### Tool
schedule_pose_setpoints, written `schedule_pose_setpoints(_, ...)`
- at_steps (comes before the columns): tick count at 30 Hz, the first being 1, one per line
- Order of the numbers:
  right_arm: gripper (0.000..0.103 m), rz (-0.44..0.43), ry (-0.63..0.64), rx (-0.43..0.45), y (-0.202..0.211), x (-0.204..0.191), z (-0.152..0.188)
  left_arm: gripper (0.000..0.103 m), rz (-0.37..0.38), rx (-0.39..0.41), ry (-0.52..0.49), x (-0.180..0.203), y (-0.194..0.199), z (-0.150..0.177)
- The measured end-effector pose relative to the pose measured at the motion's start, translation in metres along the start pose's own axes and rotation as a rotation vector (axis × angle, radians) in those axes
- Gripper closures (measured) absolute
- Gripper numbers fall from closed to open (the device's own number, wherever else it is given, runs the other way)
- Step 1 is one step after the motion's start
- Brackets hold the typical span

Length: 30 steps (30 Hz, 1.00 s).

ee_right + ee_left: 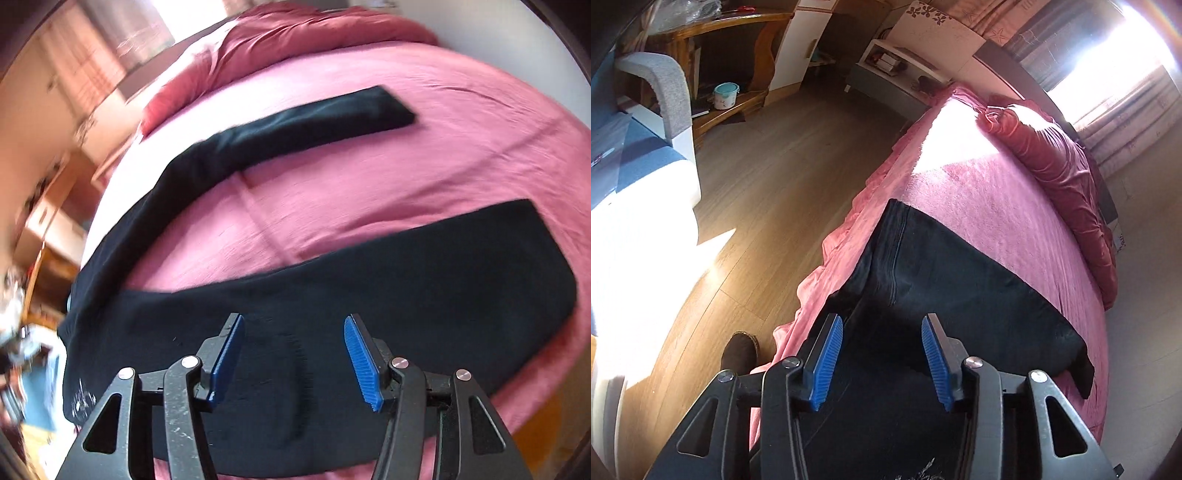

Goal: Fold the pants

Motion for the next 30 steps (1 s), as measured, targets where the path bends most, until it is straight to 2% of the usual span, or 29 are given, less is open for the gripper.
schedule_pose_setpoints(5,0.046,0.002,0.085,-0.088,-0.040,-0.037,0.012,0.056,0.004,-0.064,0.068,0.010,-0.043,-0.036)
schedule_pose_setpoints(10,0.045,0.011,0.082,-0.131,-0.060,-0.040,0.022,0.056,0.007,-0.093,0.130,0.015,-0.084,-0.064)
schedule_pose_setpoints(18,0.029,-0.010,0.083,-0.156,-0.067,-0.042,0.020,0.056,-0.025,-0.133,0.175,0.021,-0.145,-0.101)
schedule_pose_setpoints(22,0.022,-0.001,0.089,-0.165,-0.073,-0.049,0.017,0.056,-0.067,-0.167,0.159,0.025,-0.170,-0.108)
schedule_pose_setpoints(26,0.021,0.011,0.092,-0.162,-0.076,-0.053,0.018,0.058,-0.082,-0.183,0.122,0.031,-0.182,-0.108)
schedule_pose_setpoints(27,0.021,0.011,0.093,-0.161,-0.076,-0.054,0.018,0.071,-0.083,-0.171,0.098,0.033,-0.180,-0.108)
schedule_pose_setpoints(30,0.021,0.008,0.094,-0.162,-0.073,-0.052,0.019,0.086,-0.074,-0.117,0.006,0.046,-0.165,-0.104)
Point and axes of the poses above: each gripper's, at about its wrist camera, not at the fingertips, and y roughly against the way its jaws point, x to its right, z to its underside, the point moved 1 cm from there along -y, roughly the way its jaws point, and after that the axes turned 4 degrees about y, right-handed, at the moved point
